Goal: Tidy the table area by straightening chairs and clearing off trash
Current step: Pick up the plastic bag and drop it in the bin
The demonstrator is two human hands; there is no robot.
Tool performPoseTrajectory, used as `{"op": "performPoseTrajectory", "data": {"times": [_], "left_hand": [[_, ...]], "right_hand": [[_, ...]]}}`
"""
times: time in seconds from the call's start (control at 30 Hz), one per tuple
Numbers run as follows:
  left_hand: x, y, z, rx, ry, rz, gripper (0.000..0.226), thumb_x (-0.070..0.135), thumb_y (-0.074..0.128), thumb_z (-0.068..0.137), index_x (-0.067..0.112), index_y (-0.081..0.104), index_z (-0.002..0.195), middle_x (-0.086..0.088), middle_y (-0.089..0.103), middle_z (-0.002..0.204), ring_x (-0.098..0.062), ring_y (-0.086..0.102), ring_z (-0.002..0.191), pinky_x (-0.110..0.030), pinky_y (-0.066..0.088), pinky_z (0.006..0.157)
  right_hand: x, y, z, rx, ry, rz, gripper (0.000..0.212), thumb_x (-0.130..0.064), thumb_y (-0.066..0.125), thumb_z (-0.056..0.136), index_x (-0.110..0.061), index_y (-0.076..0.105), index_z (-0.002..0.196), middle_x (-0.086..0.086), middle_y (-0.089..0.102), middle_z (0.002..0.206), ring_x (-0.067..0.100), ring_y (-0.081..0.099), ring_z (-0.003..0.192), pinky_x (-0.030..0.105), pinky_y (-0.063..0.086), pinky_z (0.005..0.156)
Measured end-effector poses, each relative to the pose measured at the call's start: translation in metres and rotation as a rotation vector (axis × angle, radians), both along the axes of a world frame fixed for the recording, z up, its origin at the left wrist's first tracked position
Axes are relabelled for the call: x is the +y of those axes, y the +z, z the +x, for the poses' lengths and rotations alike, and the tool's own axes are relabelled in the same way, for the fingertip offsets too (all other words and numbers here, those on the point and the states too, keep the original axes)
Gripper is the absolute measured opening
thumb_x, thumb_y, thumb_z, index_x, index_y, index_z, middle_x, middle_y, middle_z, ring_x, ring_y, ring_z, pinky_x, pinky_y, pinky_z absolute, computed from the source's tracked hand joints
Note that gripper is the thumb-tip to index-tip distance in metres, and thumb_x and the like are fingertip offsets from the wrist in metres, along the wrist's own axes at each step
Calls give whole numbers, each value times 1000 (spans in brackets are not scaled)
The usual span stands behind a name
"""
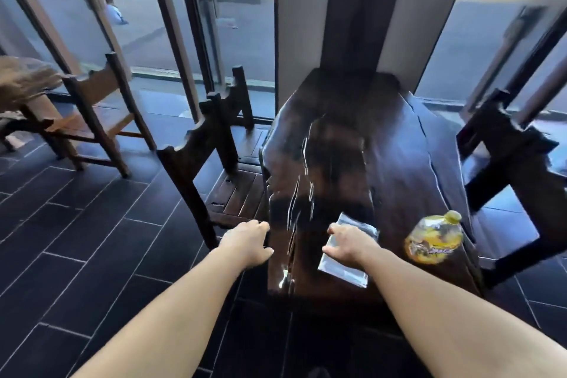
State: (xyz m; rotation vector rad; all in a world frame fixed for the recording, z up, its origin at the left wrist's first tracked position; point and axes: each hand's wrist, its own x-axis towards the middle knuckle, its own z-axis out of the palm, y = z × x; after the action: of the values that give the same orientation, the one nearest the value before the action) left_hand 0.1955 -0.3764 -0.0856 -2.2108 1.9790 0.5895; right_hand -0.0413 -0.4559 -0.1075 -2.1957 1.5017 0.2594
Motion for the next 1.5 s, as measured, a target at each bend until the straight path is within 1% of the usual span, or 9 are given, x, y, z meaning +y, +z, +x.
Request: {"op": "performPoseTrajectory", "data": {"times": [0.27, 0.4, 0.53, 0.7, 0.8, 1.03, 1.27, 1.4, 1.5], "left_hand": [[-95, -44, -73, 29, -155, 107, 49, 47, 59, 87, 18, 52, 125, -3, 55, 125, -27, 53, 121, -43, 48, 95], [-114, -72, -102, 145, -113, 166, 48, 47, 59, 88, 19, 53, 126, -2, 57, 124, -23, 55, 118, -39, 49, 94], [-128, -101, -117, 290, -65, 189, 46, 43, 63, 87, 19, 54, 126, -2, 60, 125, -24, 57, 117, -39, 49, 94], [-144, -136, -119, 397, 14, 170, 47, 37, 64, 89, 17, 53, 130, -5, 60, 123, -25, 58, 116, -39, 49, 92], [-152, -155, -121, 418, 38, 188, 43, 30, 65, 91, 13, 53, 129, -8, 60, 121, -27, 58, 113, -35, 46, 89], [-167, -182, -133, 584, 247, 201, 36, 23, 69, 88, 14, 59, 122, 8, 58, 83, -12, 56, 81, -25, 36, 75], [-172, -195, -131, 590, 248, 187, 7, 17, 69, 87, 22, 65, 90, 7, 62, 77, -15, 59, 75, -27, 38, 65], [-174, -200, -123, 617, 205, 179, 15, 13, 68, 88, 24, 61, 83, 8, 64, 80, -17, 62, 80, -30, 43, 72], [-171, -201, -114, 713, 247, 226, 20, 8, 67, 88, 25, 62, 79, 4, 70, 82, -22, 68, 83, -46, 57, 77]], "right_hand": [[-51, -38, -69, -17, -211, 129, 53, -46, 58, 92, -14, 51, 134, 8, 58, 136, 27, 56, 125, 38, 47, 101], [-53, -64, -87, -84, -420, 183, 54, -43, 61, 92, -11, 50, 135, 11, 58, 131, 30, 55, 123, 37, 47, 97], [-44, -90, -87, -116, -580, 205, 47, -40, 60, 94, -12, 50, 130, 8, 57, 127, 32, 57, 118, 34, 39, 80], [-34, -116, -84, -145, -717, 196, 46, -37, 61, 95, -12, 46, 131, 10, 51, 129, 33, 54, 119, 44, 47, 94], [-29, -132, -78, -134, -739, 229, 50, -38, 62, 96, -15, 41, 135, 8, 46, 132, 33, 57, 113, 40, 48, 86], [-26, -155, -66, -181, -782, 115, 46, -35, 65, 94, -21, 45, 133, 2, 40, 127, 23, 58, 102, 32, 51, 85], [-25, -165, -64, -220, -843, 59, 47, -34, 68, 93, -24, 45, 133, 0, 39, 126, 19, 59, 93, 22, 46, 76], [-24, -168, -61, -254, -869, 39, 49, -35, 68, 92, -25, 44, 133, -1, 40, 126, 15, 58, 92, 22, 51, 78], [-24, -167, -59, -299, -908, 54, 51, -34, 66, 94, -23, 41, 137, 0, 41, 126, 15, 57, 92, 23, 49, 77]]}}
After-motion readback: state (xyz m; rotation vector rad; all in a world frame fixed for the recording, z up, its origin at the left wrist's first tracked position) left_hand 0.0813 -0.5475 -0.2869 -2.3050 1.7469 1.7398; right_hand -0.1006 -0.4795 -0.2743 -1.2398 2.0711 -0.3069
